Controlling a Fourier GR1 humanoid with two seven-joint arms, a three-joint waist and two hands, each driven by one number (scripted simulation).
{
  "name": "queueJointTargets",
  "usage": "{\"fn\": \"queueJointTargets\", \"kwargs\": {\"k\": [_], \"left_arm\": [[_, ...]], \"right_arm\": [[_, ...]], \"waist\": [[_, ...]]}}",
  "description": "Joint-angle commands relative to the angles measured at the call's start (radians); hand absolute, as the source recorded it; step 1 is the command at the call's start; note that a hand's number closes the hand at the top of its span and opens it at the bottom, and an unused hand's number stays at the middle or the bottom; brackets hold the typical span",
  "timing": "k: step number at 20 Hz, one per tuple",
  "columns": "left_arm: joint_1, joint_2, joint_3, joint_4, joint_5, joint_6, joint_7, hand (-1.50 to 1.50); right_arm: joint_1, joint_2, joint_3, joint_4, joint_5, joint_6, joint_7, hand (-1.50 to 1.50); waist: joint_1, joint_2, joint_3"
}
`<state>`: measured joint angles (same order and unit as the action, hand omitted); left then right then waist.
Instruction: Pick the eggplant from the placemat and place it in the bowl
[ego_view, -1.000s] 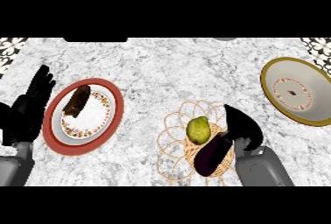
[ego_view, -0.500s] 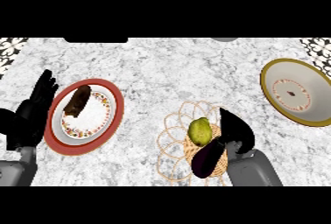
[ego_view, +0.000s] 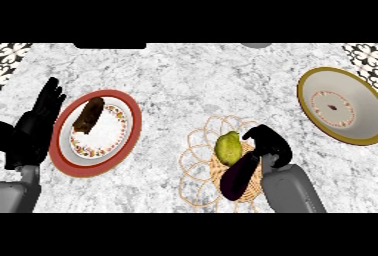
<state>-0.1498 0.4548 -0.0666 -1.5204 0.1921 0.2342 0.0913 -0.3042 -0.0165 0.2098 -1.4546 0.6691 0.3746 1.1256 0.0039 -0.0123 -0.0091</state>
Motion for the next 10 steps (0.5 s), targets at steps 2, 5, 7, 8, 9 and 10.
{"fn": "queueJointTargets", "kwargs": {"k": [2,5,7,8,9,10], "left_arm": [[0.008,-0.047,-0.03,-0.019,-0.047,0.035,0.015,0.0],[-0.015,-0.027,0.02,0.006,-0.021,-0.003,0.017,0.0],[0.02,-0.038,0.008,-0.024,-0.033,-0.001,0.005,0.0],[0.041,-0.029,0.016,-0.014,-0.029,-0.02,-0.013,0.0],[-0.018,-0.022,0.034,0.028,-0.027,-0.029,-0.004,0.0],[-0.018,-0.037,0.012,-0.014,-0.036,-0.011,0.033,0.0]], "right_arm": [[-0.038,0.016,0.062,0.127,-0.002,-0.042,0.104,1.5],[-0.003,0.016,0.056,0.155,0.045,-0.088,-0.002,1.5],[-0.03,0.015,0.036,0.16,0.044,-0.083,0.024,1.5],[-0.023,0.015,0.011,0.22,0.087,-0.099,-0.055,1.5],[-0.04,0.015,0.038,0.194,0.069,-0.102,-0.012,1.5],[-0.083,0.015,0.021,0.222,0.08,-0.09,-0.001,1.5]], "waist": [[0.009,0.014,0.009],[0.004,0.014,0.009],[0.006,0.013,0.009],[0.008,0.015,0.009],[0.002,0.015,0.009],[0.006,0.014,0.009]]}}
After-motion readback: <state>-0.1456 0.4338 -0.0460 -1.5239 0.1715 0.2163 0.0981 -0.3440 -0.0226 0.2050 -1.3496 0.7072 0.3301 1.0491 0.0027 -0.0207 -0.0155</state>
